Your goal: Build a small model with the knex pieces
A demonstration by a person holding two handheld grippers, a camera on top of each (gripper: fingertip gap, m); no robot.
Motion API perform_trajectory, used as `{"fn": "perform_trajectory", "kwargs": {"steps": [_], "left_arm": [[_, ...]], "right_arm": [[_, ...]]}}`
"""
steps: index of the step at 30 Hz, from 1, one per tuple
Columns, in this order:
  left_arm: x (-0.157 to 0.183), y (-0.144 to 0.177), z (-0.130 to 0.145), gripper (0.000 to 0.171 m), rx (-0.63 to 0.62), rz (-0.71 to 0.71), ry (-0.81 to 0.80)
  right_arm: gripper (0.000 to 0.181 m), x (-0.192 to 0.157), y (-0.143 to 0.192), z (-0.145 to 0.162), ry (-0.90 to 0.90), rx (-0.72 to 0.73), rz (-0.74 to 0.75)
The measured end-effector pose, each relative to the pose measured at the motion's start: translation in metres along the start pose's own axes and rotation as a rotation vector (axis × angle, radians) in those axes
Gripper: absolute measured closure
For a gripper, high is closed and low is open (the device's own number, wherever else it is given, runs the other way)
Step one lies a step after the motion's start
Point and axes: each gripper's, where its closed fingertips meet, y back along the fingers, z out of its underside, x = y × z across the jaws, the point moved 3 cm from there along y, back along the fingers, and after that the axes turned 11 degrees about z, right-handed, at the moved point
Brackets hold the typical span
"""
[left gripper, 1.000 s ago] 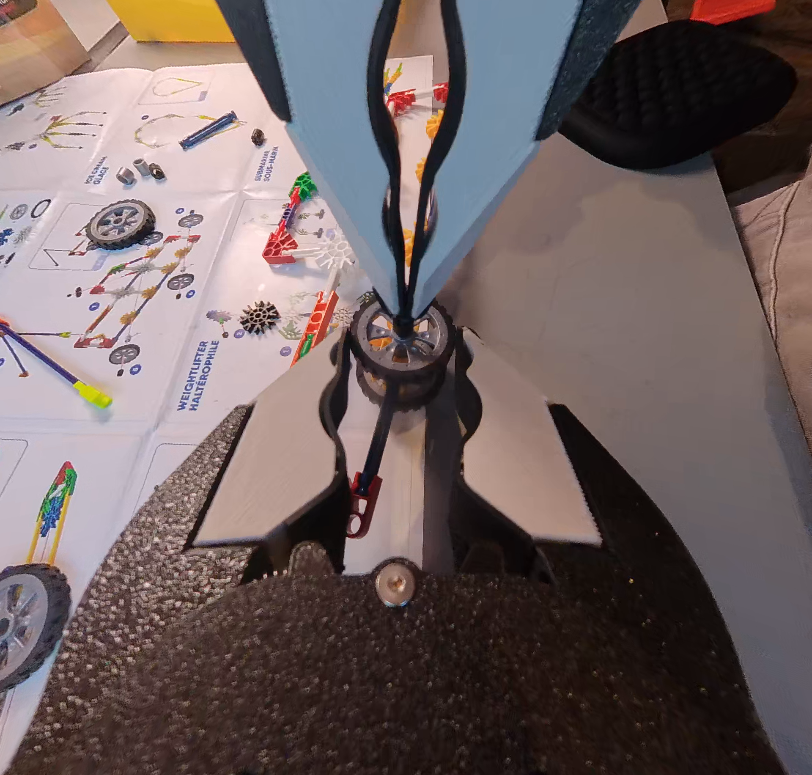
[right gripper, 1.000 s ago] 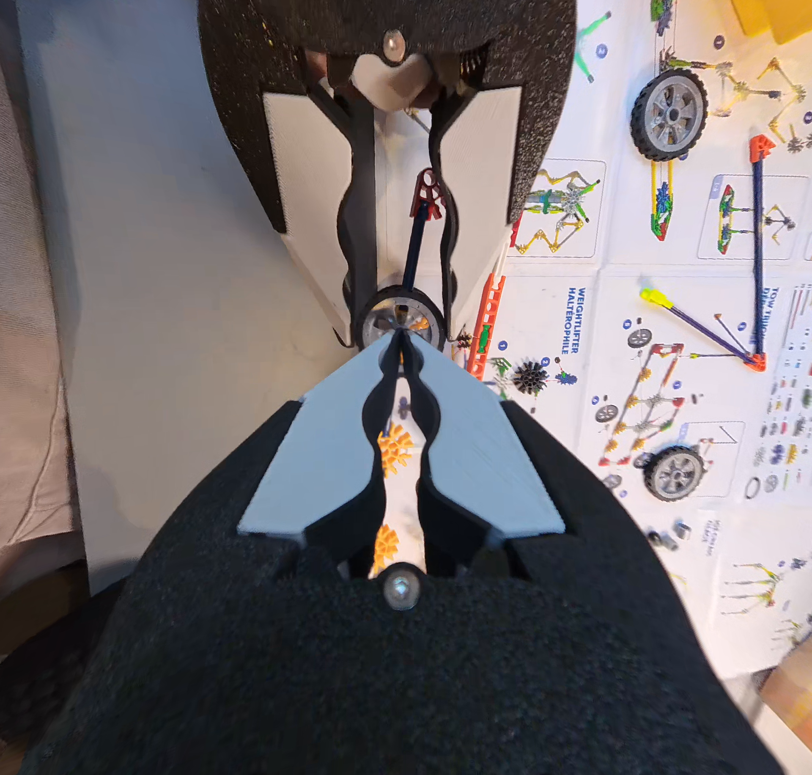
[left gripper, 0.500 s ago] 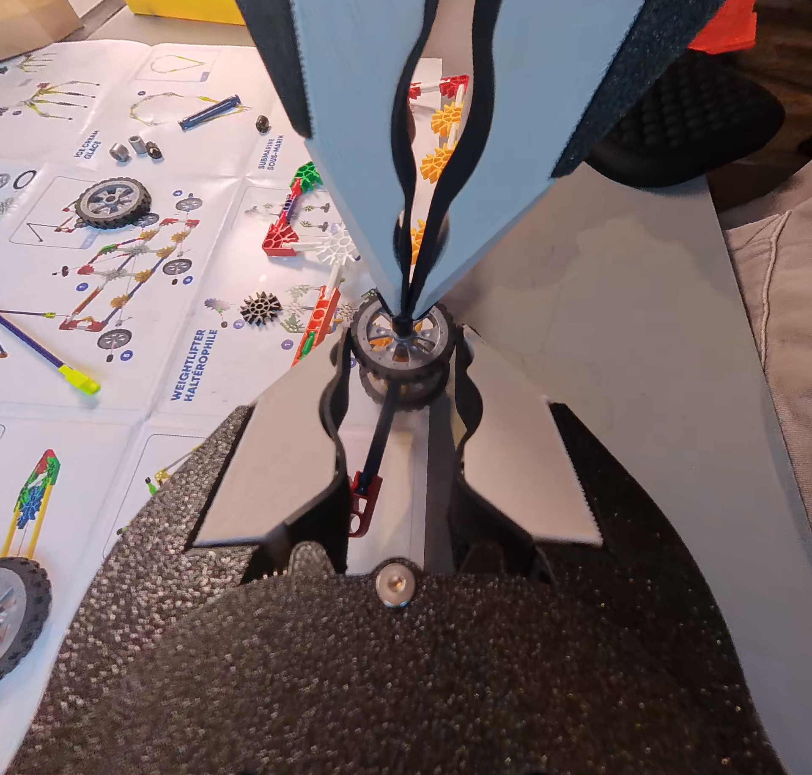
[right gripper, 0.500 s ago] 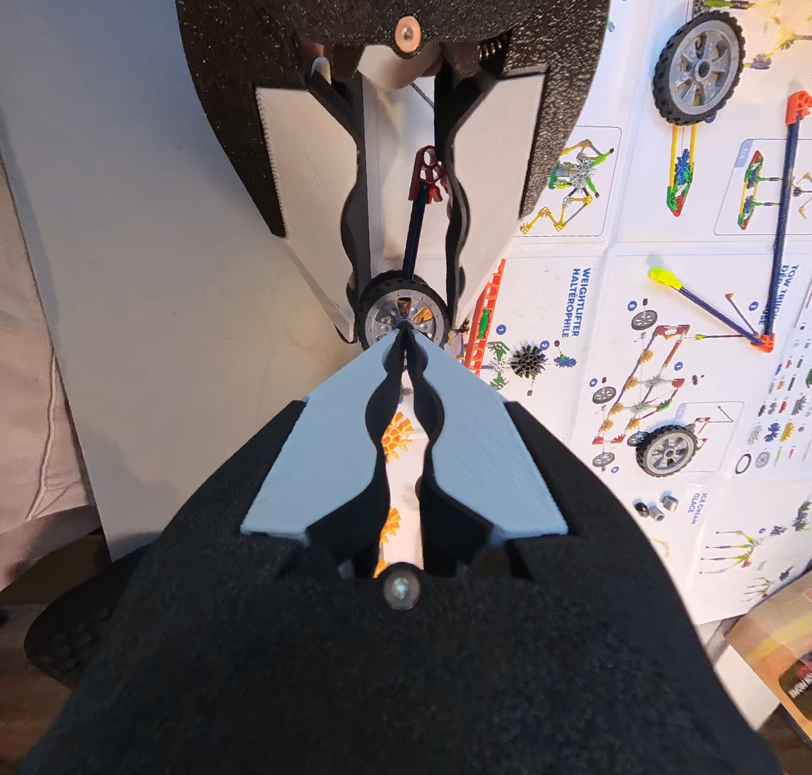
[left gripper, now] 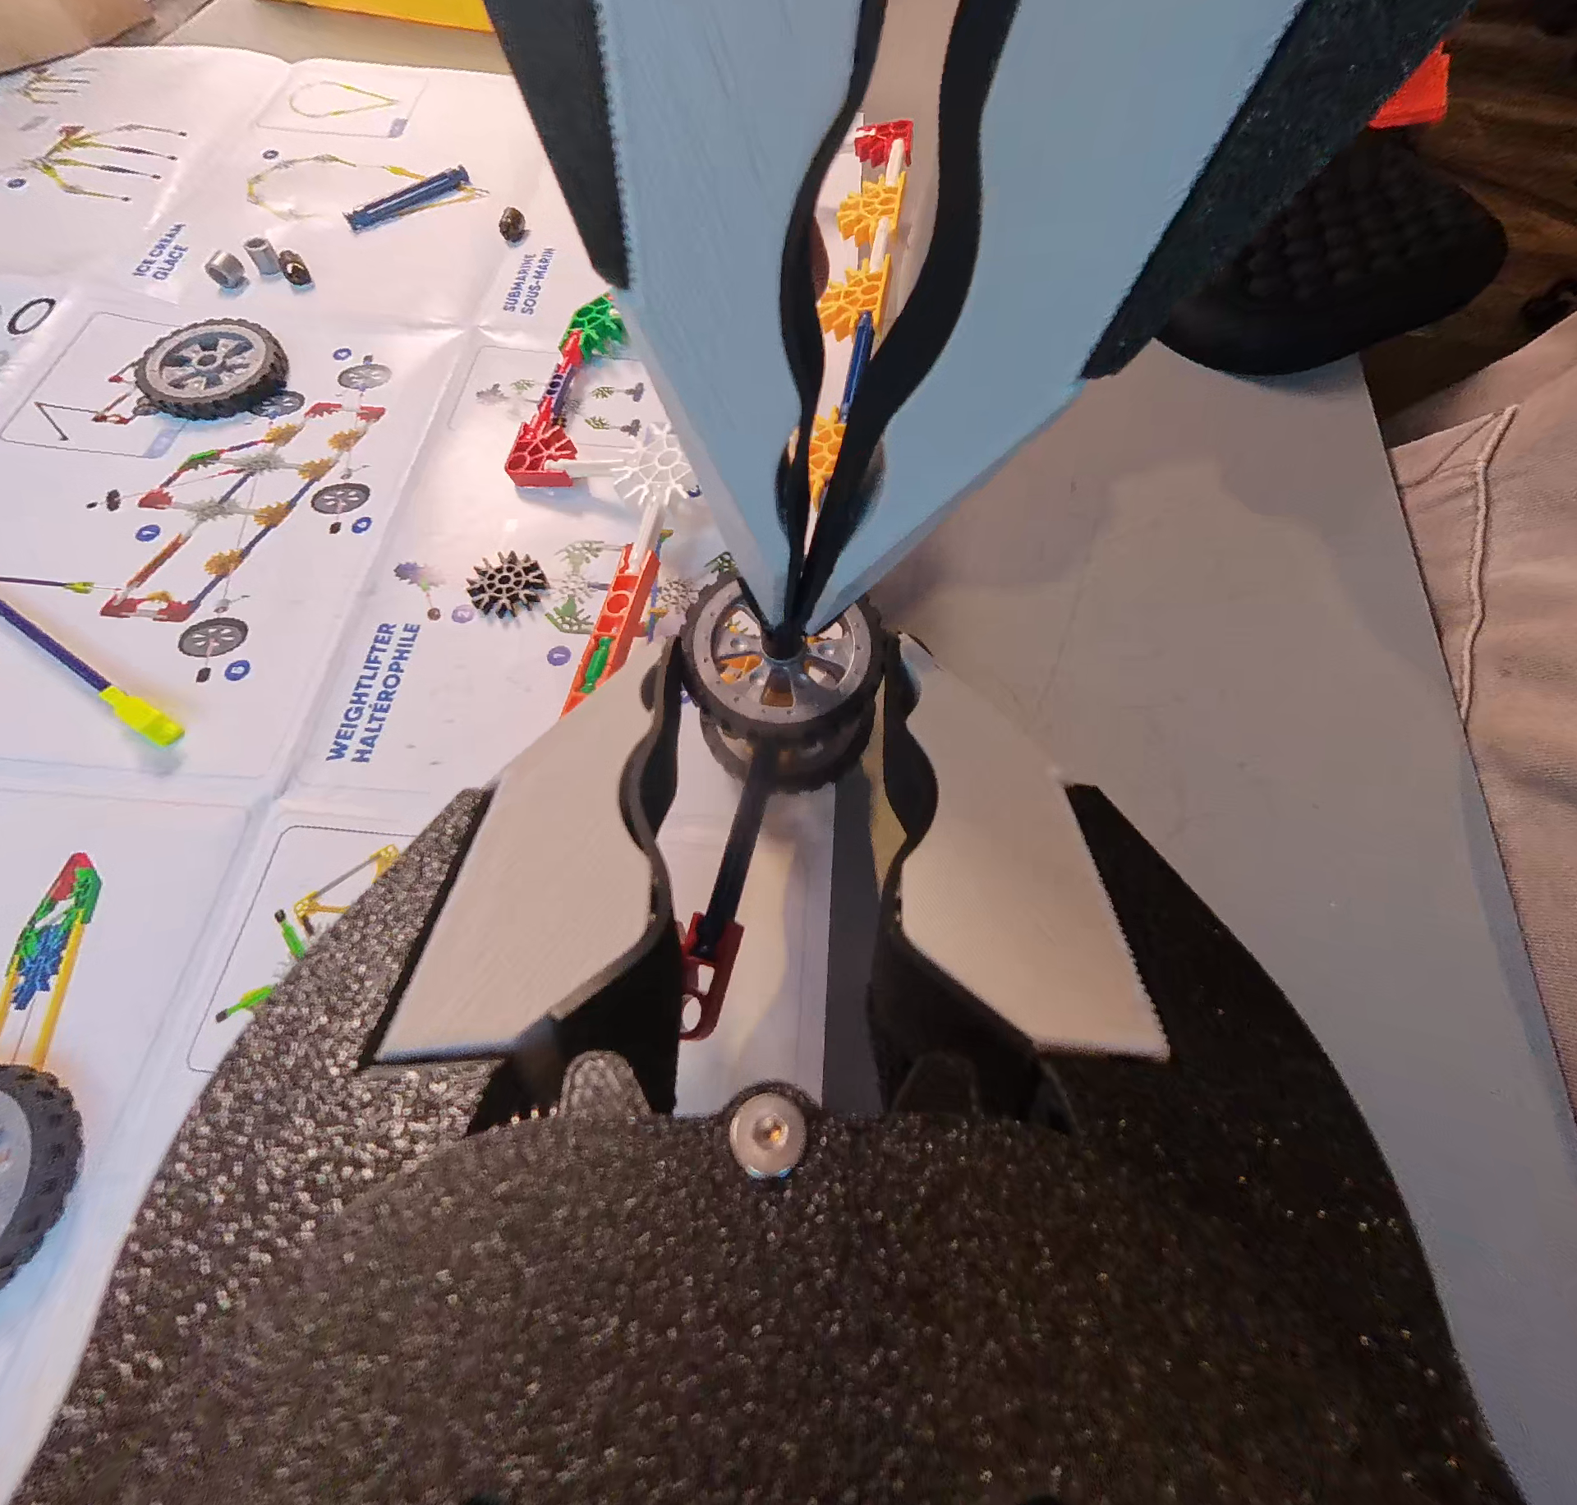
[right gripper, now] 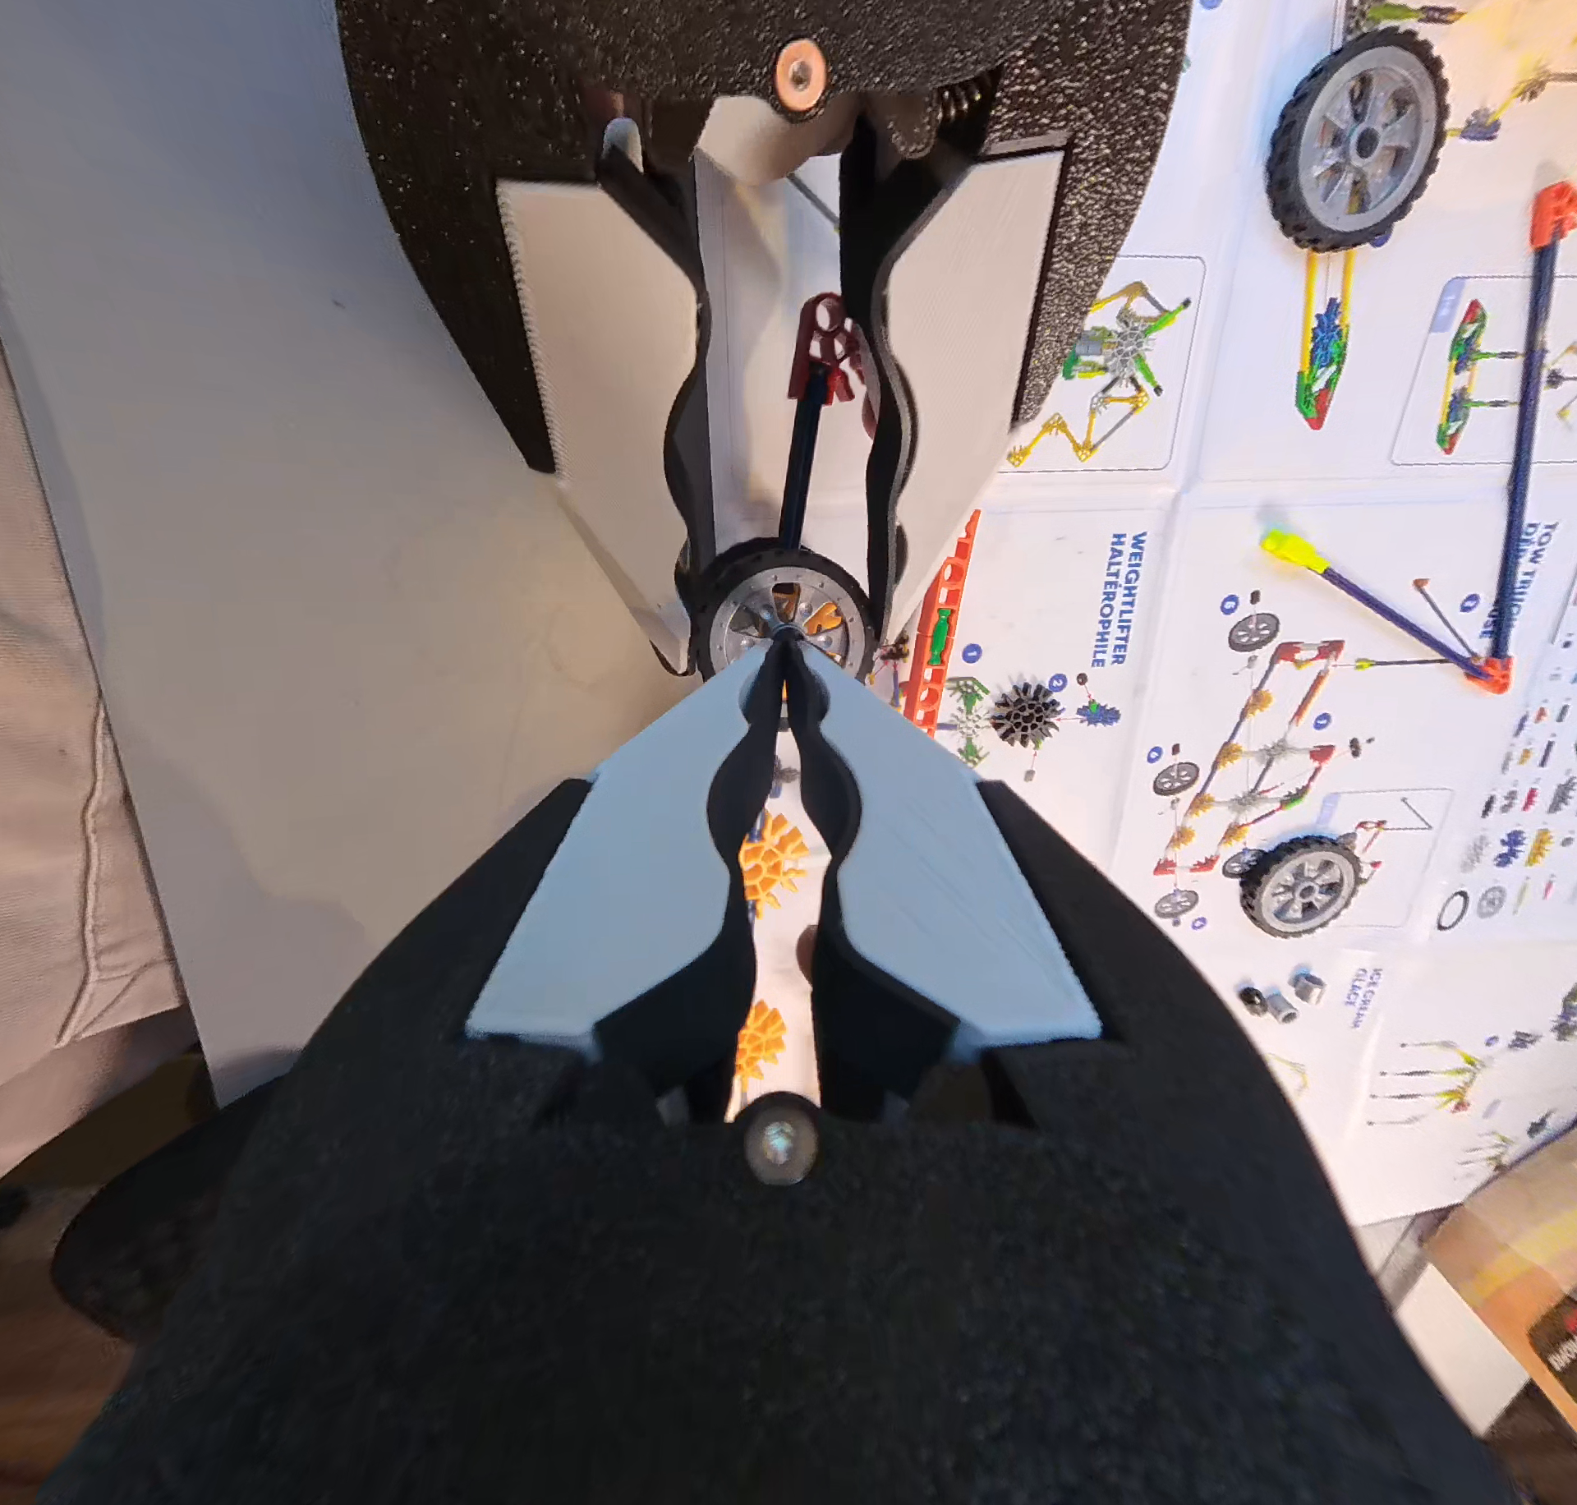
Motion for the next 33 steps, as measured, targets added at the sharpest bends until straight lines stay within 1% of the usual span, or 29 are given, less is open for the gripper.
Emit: {"fn": "perform_trajectory", "kwargs": {"steps": [5,7,9,11,17,23,27,30,33], "left_arm": [[0.0,-0.001,0.0,0.126,-0.002,0.0,-0.001],[0.0,-0.001,0.0,0.126,-0.002,0.0,-0.002],[0.0,-0.001,0.0,0.126,-0.003,-0.003,-0.007],[0.001,-0.001,0.0,0.126,-0.004,-0.004,-0.01],[0.001,-0.001,0.0,0.126,-0.003,-0.002,-0.01],[0.002,-0.001,0.0,0.126,-0.002,-0.004,-0.008],[0.002,0.0,-0.001,0.126,0.005,-0.004,-0.007],[0.005,0.007,-0.006,0.125,0.051,0.013,-0.002],[0.008,0.021,-0.009,0.123,0.076,0.01,-0.014]], "right_arm": [[0.181,0.001,0.002,0.001,-0.006,-0.006,-0.004],[0.181,0.004,0.005,0.001,-0.043,0.042,0.007],[0.171,0.007,0.015,0.004,-0.128,0.115,-0.017],[0.164,0.007,0.02,0.014,-0.179,0.157,-0.004],[0.163,-0.006,0.016,0.043,-0.285,0.226,0.016],[0.159,-0.01,0.005,0.066,-0.3,0.241,0.07],[0.157,-0.006,-0.003,0.083,-0.247,0.213,0.174],[0.155,-0.01,-0.004,0.091,-0.246,0.235,0.197],[0.152,-0.016,-0.001,0.098,-0.263,0.265,0.199]]}}
